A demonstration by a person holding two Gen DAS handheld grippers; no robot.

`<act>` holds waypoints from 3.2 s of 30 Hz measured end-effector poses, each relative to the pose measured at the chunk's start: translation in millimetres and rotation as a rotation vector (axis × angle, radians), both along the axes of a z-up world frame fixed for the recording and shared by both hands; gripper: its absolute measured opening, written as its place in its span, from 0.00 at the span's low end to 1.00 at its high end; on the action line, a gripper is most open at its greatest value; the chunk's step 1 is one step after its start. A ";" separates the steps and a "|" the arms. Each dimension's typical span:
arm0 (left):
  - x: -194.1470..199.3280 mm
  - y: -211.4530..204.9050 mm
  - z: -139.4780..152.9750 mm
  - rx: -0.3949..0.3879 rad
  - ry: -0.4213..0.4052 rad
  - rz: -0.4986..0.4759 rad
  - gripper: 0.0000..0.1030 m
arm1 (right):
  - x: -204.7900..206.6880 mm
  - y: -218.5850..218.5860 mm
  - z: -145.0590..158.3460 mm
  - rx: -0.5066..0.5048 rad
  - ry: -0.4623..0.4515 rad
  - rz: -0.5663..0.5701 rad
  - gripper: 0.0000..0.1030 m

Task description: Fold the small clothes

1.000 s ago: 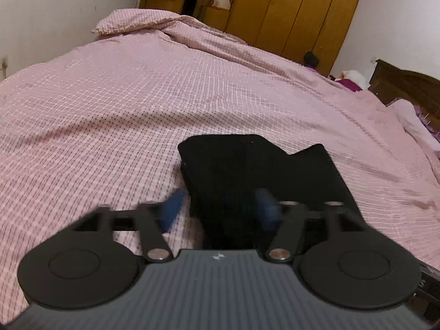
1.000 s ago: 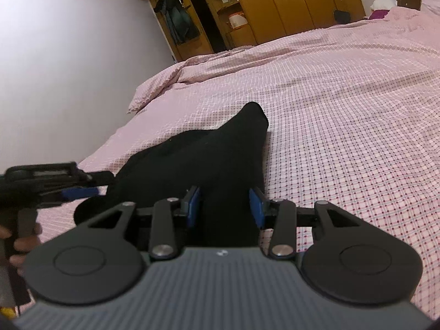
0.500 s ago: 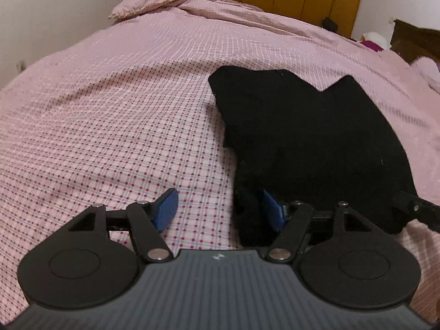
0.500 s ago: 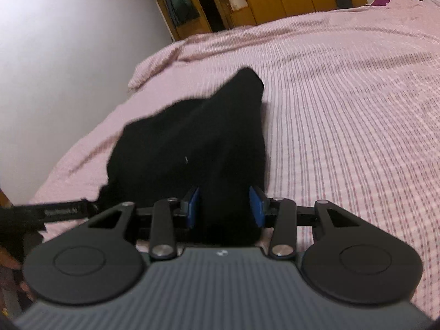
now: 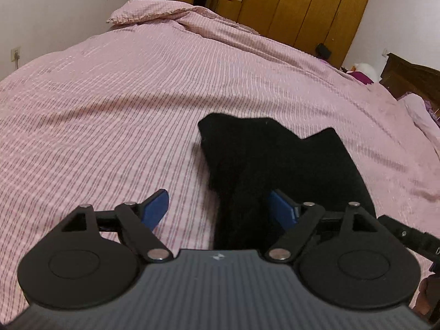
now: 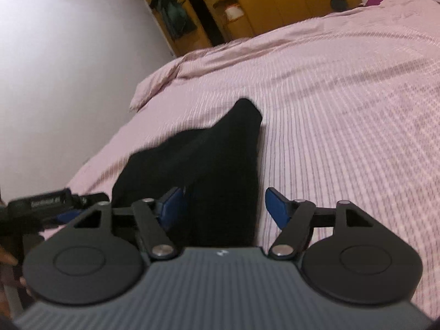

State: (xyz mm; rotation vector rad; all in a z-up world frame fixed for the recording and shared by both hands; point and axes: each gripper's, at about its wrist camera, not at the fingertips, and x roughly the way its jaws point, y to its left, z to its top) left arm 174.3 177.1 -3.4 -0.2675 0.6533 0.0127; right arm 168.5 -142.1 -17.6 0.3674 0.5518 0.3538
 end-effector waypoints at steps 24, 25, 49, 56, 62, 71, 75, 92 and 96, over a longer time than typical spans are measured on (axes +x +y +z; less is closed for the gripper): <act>56.0 -8.3 -47.9 -0.066 0.076 -0.069 0.86 | 77.6 11.1 -46.6 0.100 0.127 0.109 0.76; 56.2 -8.7 -48.9 -0.066 0.074 -0.069 0.86 | 76.9 10.3 -46.9 0.104 0.127 0.110 0.76; 66.2 -4.2 -58.3 -0.237 0.041 -0.113 0.52 | 108.3 14.5 -33.8 0.178 0.219 0.181 0.46; 60.5 8.3 -49.4 -0.336 0.030 -0.117 0.37 | 105.8 9.4 -13.5 0.234 0.239 0.192 0.41; 26.5 -3.2 -33.7 -0.357 0.022 -0.158 0.37 | 80.2 -5.1 9.3 0.251 0.255 0.217 0.39; -43.5 -53.0 -31.4 -0.397 0.068 -0.205 0.37 | 10.1 -55.6 17.5 0.241 0.305 0.208 0.39; -69.9 -76.9 -31.9 -0.395 0.079 -0.253 0.37 | -21.2 -78.7 21.5 0.214 0.301 0.185 0.39; -135.4 -150.4 -27.4 0.036 0.003 -0.222 0.49 | -66.0 -98.0 -15.4 0.039 0.242 0.056 0.49; -141.5 -145.3 -21.0 0.070 -0.010 -0.189 0.49 | -91.1 -104.1 2.3 -0.033 0.148 0.023 0.49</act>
